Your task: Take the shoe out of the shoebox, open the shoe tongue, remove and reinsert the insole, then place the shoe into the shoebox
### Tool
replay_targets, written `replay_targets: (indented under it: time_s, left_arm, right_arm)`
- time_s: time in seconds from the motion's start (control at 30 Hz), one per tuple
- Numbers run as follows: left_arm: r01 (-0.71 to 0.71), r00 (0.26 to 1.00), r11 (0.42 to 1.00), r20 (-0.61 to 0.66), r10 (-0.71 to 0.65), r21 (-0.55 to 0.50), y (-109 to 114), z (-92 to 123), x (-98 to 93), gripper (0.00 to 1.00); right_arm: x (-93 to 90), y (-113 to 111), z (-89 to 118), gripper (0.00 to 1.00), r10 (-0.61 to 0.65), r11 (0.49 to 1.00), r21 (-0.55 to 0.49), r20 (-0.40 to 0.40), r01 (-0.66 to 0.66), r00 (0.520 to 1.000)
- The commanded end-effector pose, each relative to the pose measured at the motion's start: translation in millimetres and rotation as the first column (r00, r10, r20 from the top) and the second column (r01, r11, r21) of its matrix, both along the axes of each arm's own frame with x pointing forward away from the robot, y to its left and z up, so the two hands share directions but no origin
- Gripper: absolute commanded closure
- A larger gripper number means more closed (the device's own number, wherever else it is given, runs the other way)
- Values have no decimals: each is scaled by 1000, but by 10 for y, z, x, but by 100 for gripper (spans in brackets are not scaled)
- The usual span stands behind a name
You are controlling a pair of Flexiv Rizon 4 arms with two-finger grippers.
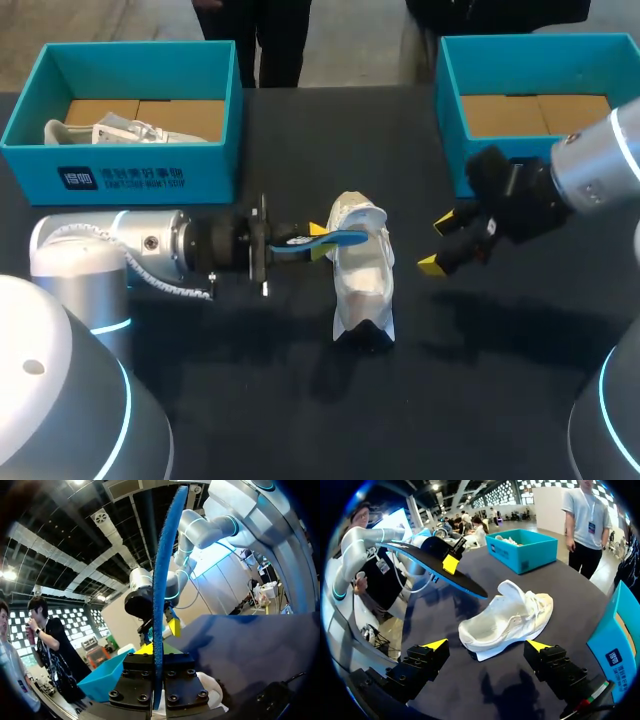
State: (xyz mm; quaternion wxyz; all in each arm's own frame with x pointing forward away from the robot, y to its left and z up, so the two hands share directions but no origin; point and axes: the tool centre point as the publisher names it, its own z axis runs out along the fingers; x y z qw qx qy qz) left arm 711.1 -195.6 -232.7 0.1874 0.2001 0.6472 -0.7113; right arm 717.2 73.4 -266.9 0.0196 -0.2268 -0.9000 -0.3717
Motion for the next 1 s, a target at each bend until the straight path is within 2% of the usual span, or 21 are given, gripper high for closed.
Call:
replay_targets:
  time_s: [0.03, 0.4, 0.5, 0.6, 1.0]
  left_arm:
    - [-14, 1000, 1000, 0, 14, 6, -18, 29, -49, 100]
    - [-14, 1000, 1000, 0, 14, 6, -18, 29, -49, 100]
    - [-14, 1000, 1000, 0, 14, 6, -18, 29, -49, 100]
    - [-26, 999, 999, 27, 25, 27, -50, 9, -60, 100]
    - [-46, 997, 998, 56, 44, 35, -143, -118, -112, 100]
  right_arm:
    - [6, 31, 1, 0, -3, 1000, -7, -1, 3, 1000]
    - [6, 31, 1, 0, -3, 1000, -7, -1, 3, 1000]
    - [0, 1, -50, 0, 6, 1000, -21, 91, -4, 996]
    - [-13, -37, -88, 0, 6, 1000, -15, 141, -4, 990]
    - [8, -73, -331, 0, 60, 998, -20, 116, -58, 991]
